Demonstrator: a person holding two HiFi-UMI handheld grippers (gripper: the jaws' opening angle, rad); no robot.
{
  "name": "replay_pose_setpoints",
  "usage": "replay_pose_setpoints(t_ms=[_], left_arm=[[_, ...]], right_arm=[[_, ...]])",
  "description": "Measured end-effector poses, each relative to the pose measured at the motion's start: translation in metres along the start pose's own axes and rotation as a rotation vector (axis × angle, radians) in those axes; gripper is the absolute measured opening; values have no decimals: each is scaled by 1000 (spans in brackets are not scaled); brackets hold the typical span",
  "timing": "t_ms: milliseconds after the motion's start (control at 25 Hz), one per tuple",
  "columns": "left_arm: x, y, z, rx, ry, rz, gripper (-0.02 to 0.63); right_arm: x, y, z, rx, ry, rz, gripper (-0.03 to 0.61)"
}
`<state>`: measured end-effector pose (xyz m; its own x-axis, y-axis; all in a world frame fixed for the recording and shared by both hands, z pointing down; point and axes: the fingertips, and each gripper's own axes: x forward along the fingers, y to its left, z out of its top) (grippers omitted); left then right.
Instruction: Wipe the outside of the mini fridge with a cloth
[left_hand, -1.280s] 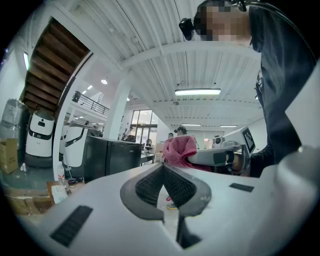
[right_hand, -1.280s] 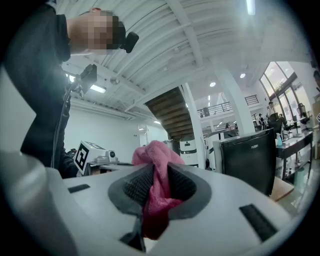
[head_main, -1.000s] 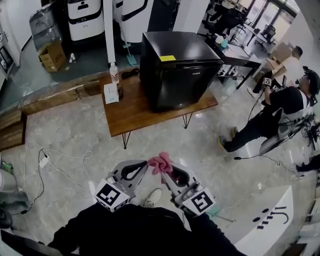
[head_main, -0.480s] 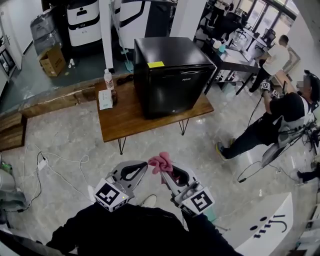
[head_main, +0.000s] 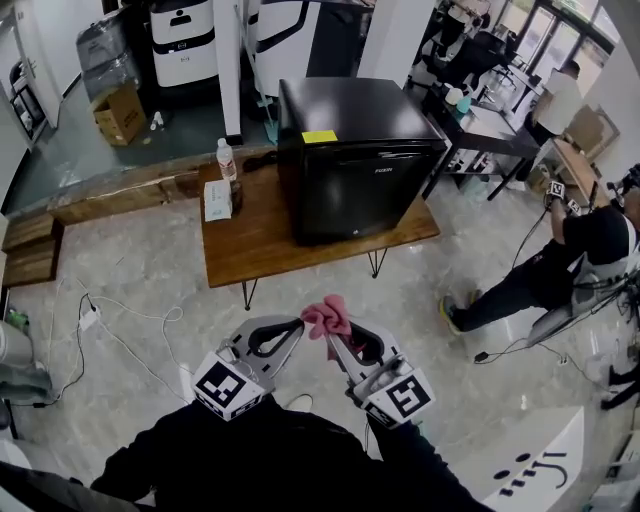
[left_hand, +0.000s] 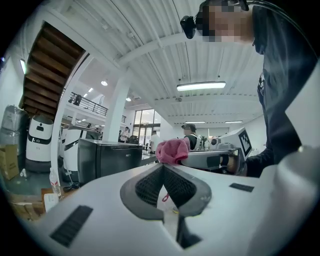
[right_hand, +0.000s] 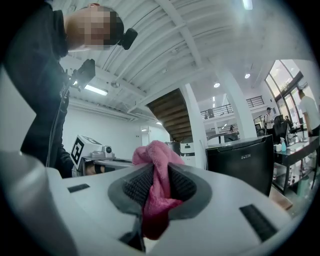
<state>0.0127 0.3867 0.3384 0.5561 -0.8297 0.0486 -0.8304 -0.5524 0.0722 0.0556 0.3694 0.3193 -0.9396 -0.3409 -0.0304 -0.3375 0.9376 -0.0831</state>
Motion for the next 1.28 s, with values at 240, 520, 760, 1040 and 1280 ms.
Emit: replay_pose_setpoints(t_ms=[240, 520, 760, 1040, 1280], left_arm=[[34, 64, -5, -20, -9, -19, 6], [66, 165, 9, -27, -38, -52, 6], [84, 249, 25, -30, -56, -61, 6], [117, 325, 52, -34, -71, -54, 6], [164, 367, 86, 15, -109, -7, 6]], right_arm=[[50, -46, -15, -10, 44, -23, 72], [135, -107, -10, -4, 81, -102, 71], [209, -140, 0, -37, 104, -103, 72], [274, -195, 36, -127, 117, -108, 72], [316, -252, 69, -186, 135, -49, 76]])
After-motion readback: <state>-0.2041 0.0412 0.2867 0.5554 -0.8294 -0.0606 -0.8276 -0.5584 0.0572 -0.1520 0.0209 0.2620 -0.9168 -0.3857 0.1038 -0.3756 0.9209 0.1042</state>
